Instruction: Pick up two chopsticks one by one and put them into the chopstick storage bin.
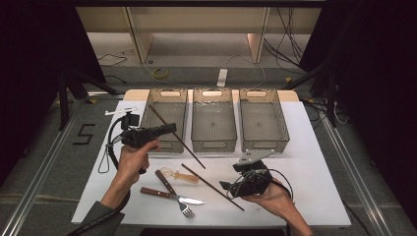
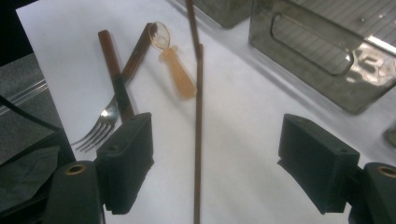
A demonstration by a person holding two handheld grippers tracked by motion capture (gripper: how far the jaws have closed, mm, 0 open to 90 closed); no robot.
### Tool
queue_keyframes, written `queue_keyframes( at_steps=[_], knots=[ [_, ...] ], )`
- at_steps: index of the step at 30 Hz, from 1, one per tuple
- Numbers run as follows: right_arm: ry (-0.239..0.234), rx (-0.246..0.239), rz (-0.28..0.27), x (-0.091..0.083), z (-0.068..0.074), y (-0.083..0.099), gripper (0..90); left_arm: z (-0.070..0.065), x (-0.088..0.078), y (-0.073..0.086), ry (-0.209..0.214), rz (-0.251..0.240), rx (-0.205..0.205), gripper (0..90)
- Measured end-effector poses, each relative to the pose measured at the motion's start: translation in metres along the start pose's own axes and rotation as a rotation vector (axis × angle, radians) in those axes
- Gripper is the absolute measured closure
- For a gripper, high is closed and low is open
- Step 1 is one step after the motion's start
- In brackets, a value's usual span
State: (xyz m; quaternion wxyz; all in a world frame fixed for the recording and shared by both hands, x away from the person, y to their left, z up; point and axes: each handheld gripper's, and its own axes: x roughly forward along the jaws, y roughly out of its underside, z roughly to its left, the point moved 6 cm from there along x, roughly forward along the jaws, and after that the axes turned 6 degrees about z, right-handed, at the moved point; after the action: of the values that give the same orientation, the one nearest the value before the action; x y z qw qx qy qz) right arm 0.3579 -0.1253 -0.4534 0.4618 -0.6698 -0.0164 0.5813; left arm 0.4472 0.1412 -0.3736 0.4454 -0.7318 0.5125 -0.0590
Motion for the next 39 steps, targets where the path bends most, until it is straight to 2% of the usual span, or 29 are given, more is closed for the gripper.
queue_keyframes(
  at_steps=[1, 7, 10, 18, 21, 23, 25, 31, 35, 39],
  knots=[
    [-0.002, 0.002, 0.001, 0.001, 0.000, 0.002, 26.5, 0.003, -0.001, -0.003, -0.016, 0.000, 0.006, 83.2],
    [0.009, 0.013, -0.005, -0.003, -0.002, 0.012, 26.4, 0.011, -0.004, -0.025, -0.030, 0.006, -0.016, 83.2],
    [0.012, 0.014, -0.006, -0.005, -0.003, 0.016, 25.6, 0.016, -0.005, -0.038, -0.055, 0.012, -0.019, 83.2],
    [0.024, 0.000, -0.043, -0.011, 0.000, 0.019, 25.3, 0.032, -0.007, -0.068, -0.176, 0.011, 0.000, 83.1],
    [0.025, 0.007, -0.060, -0.014, 0.000, 0.018, 24.4, 0.040, -0.004, -0.077, -0.204, 0.011, -0.011, 83.0],
    [0.023, 0.010, -0.051, -0.013, 0.000, 0.020, 24.1, 0.045, -0.001, -0.081, -0.248, 0.025, 0.005, 83.0],
    [0.022, 0.010, -0.042, -0.011, 0.000, 0.021, 24.0, 0.048, 0.003, -0.083, -0.250, 0.053, 0.001, 82.9],
    [0.014, 0.000, -0.021, -0.007, 0.002, 0.024, 24.1, 0.049, 0.000, -0.096, -0.249, 0.054, -0.011, 83.0],
    [0.007, 0.003, -0.013, -0.006, 0.002, 0.024, 24.3, 0.048, -0.004, -0.102, -0.265, 0.069, 0.001, 83.1],
    [0.007, 0.002, -0.012, -0.006, 0.002, 0.025, 24.5, 0.058, -0.001, -0.100, -0.282, 0.087, -0.022, 83.1]
  ],
)
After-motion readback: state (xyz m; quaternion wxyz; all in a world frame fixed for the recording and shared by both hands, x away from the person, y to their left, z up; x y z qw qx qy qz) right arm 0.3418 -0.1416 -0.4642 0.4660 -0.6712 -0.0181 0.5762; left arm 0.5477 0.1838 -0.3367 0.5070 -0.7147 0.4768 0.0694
